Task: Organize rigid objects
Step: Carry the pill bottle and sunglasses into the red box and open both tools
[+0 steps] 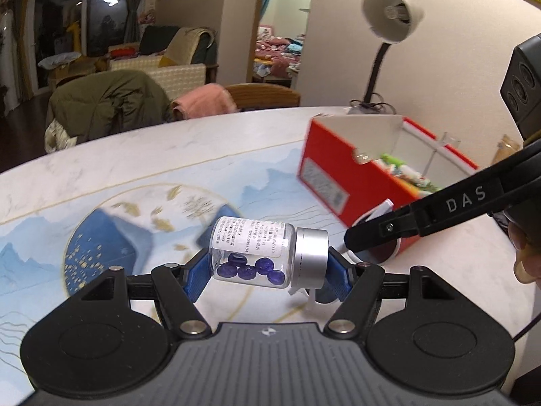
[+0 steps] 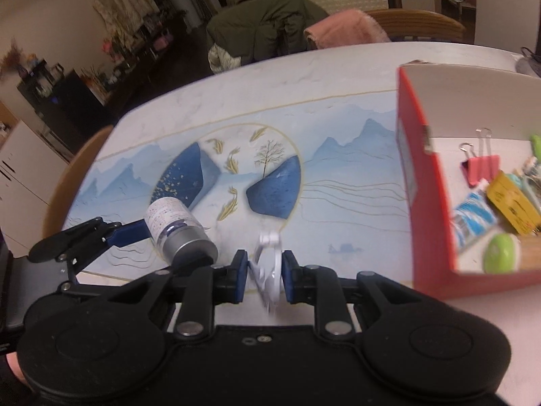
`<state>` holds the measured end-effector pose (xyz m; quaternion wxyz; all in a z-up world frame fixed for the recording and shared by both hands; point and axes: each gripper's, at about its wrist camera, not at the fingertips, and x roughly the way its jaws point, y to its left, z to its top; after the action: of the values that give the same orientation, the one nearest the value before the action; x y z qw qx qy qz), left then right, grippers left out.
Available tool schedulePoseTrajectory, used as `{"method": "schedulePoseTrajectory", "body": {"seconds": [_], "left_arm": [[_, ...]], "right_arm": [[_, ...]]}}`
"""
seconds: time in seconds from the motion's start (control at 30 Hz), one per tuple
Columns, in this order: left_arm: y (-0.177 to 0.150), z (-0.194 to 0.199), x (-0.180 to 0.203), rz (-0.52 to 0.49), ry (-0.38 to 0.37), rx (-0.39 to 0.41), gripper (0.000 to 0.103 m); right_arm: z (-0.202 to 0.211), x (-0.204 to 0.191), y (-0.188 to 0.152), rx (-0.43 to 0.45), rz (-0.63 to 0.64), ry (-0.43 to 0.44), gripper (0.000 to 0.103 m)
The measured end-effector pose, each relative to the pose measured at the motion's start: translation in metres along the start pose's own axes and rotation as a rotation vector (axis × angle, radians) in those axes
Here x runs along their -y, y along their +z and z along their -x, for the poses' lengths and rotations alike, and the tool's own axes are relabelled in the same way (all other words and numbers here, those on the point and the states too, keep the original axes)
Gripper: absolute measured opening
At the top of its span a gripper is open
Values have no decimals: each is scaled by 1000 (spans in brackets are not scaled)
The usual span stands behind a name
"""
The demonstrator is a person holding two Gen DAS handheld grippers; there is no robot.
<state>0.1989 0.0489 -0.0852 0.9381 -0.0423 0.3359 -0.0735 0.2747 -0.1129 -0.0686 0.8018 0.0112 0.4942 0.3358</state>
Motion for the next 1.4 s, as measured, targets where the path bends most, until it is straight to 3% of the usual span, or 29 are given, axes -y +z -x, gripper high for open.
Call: {"method": "schedulePoseTrajectory", "body": {"seconds": [0.33, 0.77, 1.13, 1.4], "left_arm": [[39, 2, 66, -36, -51, 34, 70], [84, -41, 147, -163, -58, 25, 70], [99, -102, 183, -210, -34, -61, 70], [104, -160, 194, -225, 22, -197, 70]], "right_arm": [[72, 54, 9, 117, -53, 33, 20], [135, 139, 38, 268, -93, -17, 20], [135, 214, 40, 263, -156, -87, 20], [120, 247, 33, 199, -170, -116, 20]]}}
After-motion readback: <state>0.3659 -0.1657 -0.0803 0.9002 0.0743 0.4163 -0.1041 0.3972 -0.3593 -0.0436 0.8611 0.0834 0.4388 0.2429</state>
